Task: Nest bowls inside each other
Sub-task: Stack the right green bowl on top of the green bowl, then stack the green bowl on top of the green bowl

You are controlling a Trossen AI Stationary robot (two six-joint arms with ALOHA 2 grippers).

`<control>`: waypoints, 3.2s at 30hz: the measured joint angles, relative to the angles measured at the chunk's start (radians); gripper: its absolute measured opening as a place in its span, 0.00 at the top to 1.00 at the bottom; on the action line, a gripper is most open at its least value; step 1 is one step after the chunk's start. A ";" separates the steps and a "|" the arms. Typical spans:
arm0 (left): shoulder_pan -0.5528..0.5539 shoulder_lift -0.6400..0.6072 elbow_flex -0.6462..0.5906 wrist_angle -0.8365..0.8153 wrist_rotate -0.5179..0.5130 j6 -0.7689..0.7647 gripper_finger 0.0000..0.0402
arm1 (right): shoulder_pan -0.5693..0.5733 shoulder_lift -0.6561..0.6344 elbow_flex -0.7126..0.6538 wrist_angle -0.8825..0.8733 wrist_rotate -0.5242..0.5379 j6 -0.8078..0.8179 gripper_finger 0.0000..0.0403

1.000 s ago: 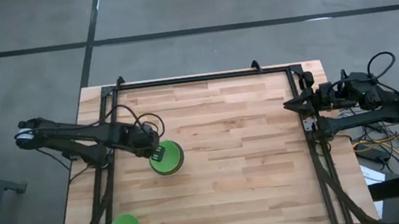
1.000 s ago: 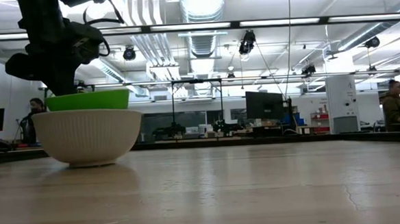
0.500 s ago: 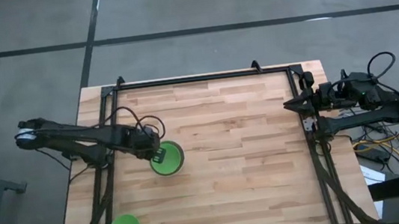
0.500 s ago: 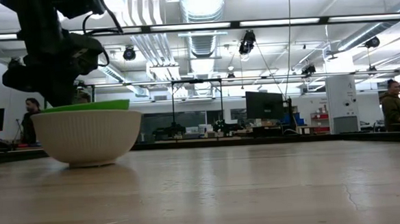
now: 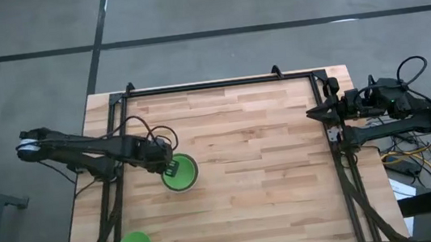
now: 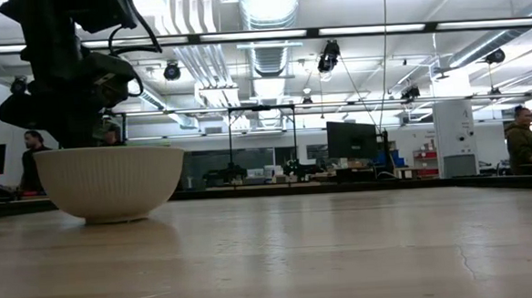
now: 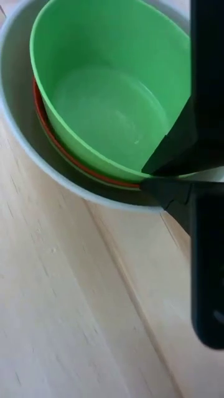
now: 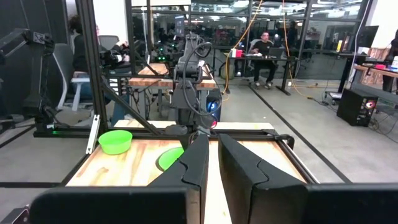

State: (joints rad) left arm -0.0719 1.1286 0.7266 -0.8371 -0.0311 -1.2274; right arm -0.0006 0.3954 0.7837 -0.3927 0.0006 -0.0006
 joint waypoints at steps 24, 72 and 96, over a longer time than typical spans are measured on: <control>0.010 -0.001 0.041 -0.049 0.004 0.007 0.77 | 0.000 0.000 0.000 0.000 0.000 0.000 0.92; -0.334 -0.068 0.237 -0.263 -0.080 -0.058 0.76 | 0.000 0.000 0.000 0.000 0.000 0.000 0.92; -0.712 -0.067 0.235 -0.320 -0.093 -0.405 0.76 | 0.000 0.000 0.000 0.000 0.000 0.000 0.92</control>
State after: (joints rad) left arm -0.7841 1.0616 0.9611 -1.1570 -0.1244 -1.6324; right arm -0.0006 0.3958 0.7837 -0.3927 0.0006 -0.0006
